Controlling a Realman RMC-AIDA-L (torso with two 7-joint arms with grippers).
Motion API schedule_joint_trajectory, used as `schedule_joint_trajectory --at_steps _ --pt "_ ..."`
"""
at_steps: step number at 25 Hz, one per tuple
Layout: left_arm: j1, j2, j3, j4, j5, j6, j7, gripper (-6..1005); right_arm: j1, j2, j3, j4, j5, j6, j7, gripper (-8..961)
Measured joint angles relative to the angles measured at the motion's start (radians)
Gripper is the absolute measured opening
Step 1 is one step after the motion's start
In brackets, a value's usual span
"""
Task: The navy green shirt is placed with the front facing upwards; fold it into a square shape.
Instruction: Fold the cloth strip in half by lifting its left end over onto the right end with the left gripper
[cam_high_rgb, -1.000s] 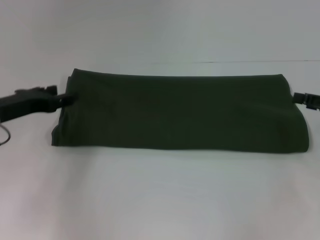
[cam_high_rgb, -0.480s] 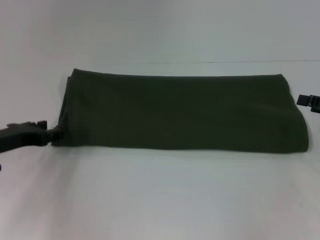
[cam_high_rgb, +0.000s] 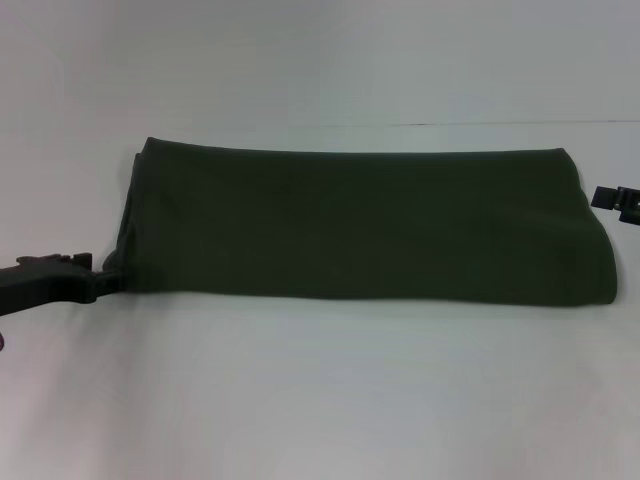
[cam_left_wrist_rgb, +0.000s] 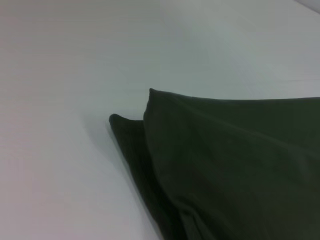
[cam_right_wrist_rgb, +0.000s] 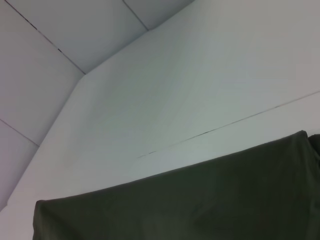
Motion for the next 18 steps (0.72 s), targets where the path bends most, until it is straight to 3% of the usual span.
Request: schedule_joint_trajectory --at_steps 14,18 --pt "-0.014 0.0 0.046 -0.004 0.03 0.006 0.003 708 -0.006 0.002 0.007 0.0 0.001 0.004 0.0 778" --pt "-0.02 -0.003 0.063 0.004 0.067 -0.007 -0.031 606 -0.006 0.001 0.008 0.0 0.002 0.007 0.0 778"
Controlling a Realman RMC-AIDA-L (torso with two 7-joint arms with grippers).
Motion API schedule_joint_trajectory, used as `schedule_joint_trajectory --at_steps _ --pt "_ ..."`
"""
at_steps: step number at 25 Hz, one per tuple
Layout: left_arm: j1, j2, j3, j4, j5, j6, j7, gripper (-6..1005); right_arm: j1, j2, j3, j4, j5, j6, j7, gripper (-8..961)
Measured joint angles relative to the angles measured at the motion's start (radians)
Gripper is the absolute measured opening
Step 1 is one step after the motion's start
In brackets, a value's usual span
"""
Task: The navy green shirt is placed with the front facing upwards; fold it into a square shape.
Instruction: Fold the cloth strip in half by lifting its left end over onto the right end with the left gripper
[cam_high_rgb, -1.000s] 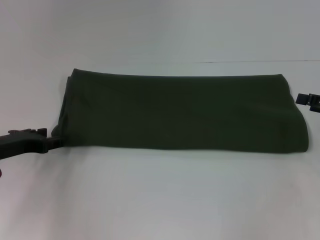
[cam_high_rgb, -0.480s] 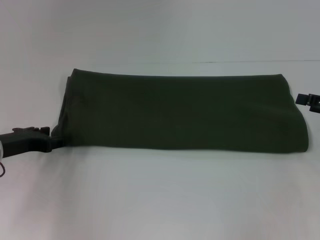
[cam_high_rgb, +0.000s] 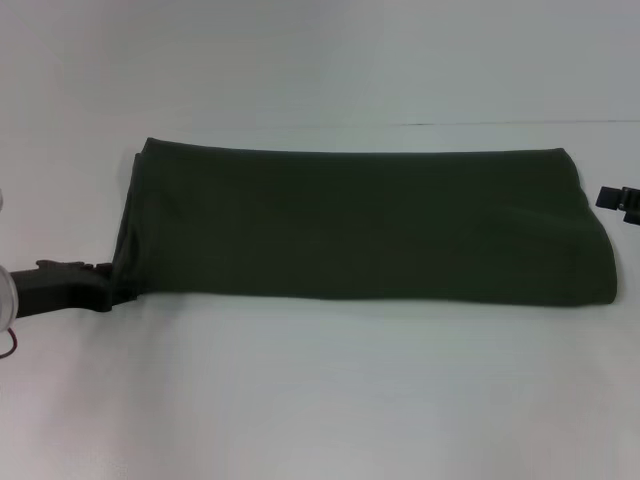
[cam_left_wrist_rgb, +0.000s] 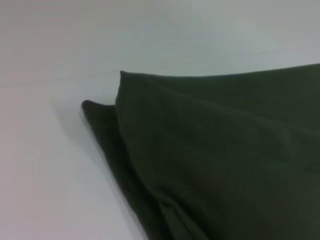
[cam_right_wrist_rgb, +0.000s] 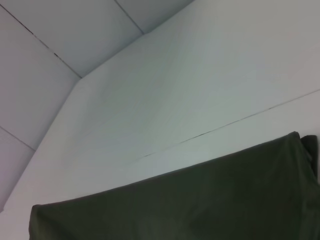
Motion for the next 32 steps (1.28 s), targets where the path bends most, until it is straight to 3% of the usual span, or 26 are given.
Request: schedule_joint_trajectory --at_steps 12,21,32 --pt "-0.01 0.005 -0.002 0.005 0.004 -0.025 -0.019 328 -0.003 -0.002 0.0 -0.002 0.002 0.006 0.0 776" --pt "-0.012 0.005 0.002 0.003 0.007 -0.036 -0.019 -5 -0.005 -0.006 0.0 -0.001 -0.002 0.011 0.0 776" --pt "0.006 0.005 -0.012 0.032 0.007 -0.023 -0.022 3 -0.019 -0.034 -0.007 0.0 -0.054 0.011 0.04 775"
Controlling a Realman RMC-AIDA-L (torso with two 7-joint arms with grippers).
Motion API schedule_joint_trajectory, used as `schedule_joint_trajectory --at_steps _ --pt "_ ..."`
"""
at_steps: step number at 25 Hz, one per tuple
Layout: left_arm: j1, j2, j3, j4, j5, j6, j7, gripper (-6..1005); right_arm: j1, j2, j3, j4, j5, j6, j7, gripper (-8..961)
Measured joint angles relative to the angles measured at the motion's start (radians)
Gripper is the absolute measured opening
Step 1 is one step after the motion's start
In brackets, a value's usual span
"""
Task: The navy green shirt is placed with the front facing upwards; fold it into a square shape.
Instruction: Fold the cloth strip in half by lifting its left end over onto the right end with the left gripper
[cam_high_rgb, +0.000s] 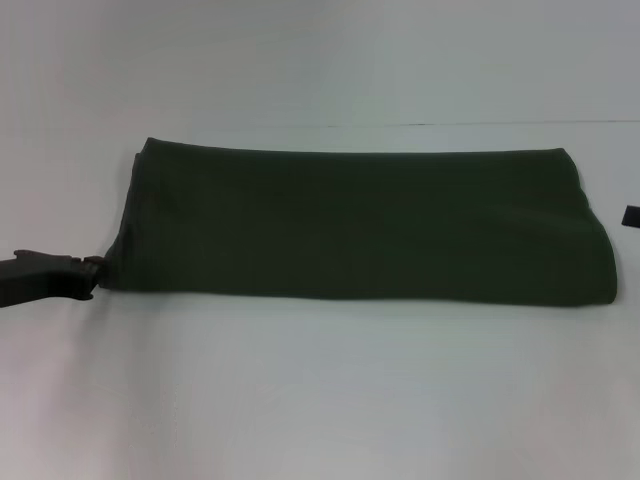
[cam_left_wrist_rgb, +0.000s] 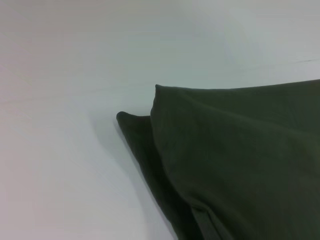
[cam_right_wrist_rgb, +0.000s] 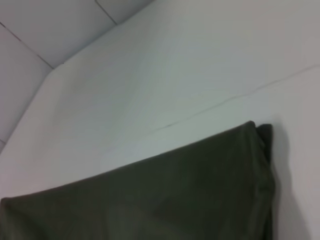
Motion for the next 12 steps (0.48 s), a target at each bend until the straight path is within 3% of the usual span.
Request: schedule_joint_trajectory --at_steps 7,12 --pt "0.0 0.0 0.0 0.001 0.0 0.001 -0.002 6 -0.005 -0.009 -0.001 0.001 -0.052 -0.001 0.024 776" --pt "-0.001 0.0 0.0 0.002 0.0 0.001 -0.002 7 -0.005 0.001 -0.026 0.008 -0.055 0.001 0.024 776"
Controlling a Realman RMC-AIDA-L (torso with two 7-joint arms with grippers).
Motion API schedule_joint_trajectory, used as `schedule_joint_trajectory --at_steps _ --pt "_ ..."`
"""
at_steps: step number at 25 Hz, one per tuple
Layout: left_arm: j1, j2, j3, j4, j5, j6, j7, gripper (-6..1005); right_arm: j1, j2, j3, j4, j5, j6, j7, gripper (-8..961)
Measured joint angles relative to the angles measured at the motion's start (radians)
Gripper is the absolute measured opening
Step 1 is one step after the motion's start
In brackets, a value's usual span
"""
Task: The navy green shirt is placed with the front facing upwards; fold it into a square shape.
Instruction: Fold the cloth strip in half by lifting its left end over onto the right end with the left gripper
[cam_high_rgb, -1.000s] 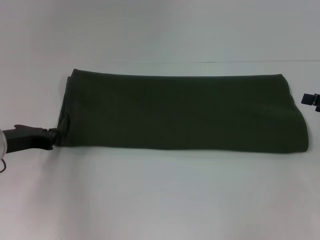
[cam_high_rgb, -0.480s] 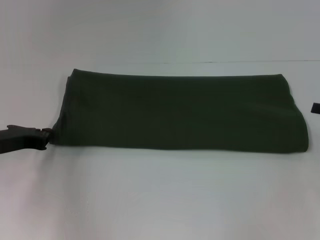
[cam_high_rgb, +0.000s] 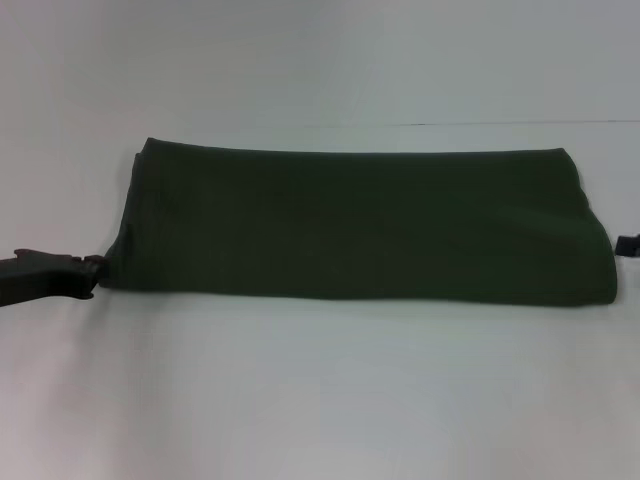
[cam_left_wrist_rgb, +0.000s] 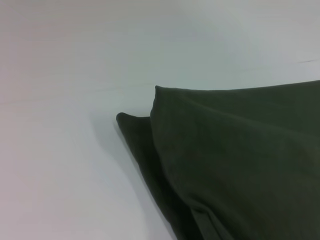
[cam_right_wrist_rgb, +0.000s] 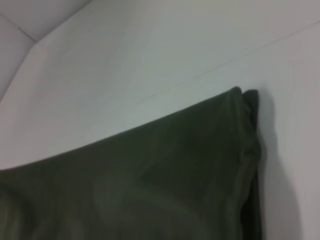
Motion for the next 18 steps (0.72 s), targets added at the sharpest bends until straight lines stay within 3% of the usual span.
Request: schedule_joint_trajectory --at_steps 6,15,18 --pt "-0.004 0.0 0.0 0.0 0.0 0.0 0.001 10 0.024 0.011 -0.068 0.05 0.0 0.058 0.0 775" --pt "-0.007 0.001 0.0 0.0 0.0 0.0 0.001 13 0.041 0.027 -0.092 0.062 0.0 0.102 0.0 776" --pt "-0.008 0.002 0.0 0.0 0.0 -0.001 0.001 14 0.043 0.032 -0.093 0.063 0.0 0.105 -0.005 728"
